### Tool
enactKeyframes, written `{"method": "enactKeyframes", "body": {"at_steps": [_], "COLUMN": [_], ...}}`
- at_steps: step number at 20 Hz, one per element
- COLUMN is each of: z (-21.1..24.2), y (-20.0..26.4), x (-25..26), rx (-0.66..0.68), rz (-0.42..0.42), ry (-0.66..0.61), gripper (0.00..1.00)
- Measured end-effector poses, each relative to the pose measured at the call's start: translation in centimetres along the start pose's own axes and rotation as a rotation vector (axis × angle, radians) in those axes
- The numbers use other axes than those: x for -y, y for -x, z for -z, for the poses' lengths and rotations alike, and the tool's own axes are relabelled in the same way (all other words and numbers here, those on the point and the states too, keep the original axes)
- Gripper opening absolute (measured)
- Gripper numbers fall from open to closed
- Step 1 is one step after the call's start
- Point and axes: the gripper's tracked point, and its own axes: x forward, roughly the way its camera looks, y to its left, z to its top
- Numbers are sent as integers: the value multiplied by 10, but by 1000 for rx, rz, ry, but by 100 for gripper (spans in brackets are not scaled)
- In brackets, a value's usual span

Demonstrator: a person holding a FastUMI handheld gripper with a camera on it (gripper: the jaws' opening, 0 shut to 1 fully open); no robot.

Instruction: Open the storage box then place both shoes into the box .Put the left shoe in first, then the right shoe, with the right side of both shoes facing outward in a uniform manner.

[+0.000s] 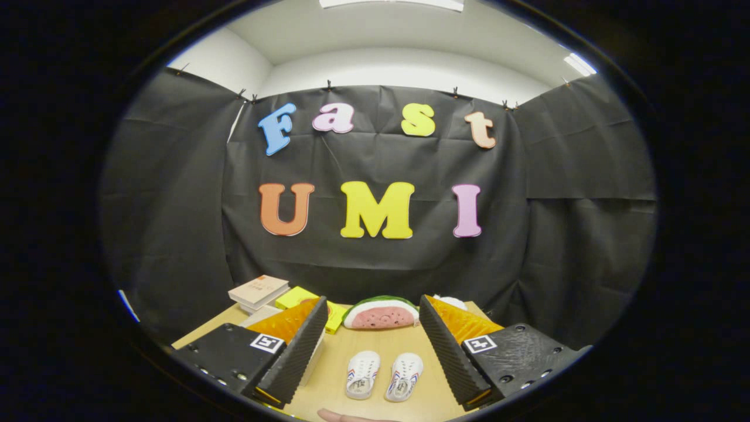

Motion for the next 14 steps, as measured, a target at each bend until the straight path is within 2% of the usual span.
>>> {"method": "enactKeyframes", "body": {"at_steps": [6,14], "z": [24,92], "y": [-31,-135], "x": [18,-35], "rx": [-57,-291], "rz": [-67,-321], "ry": [-11,-129], "gripper": [95,96]}}
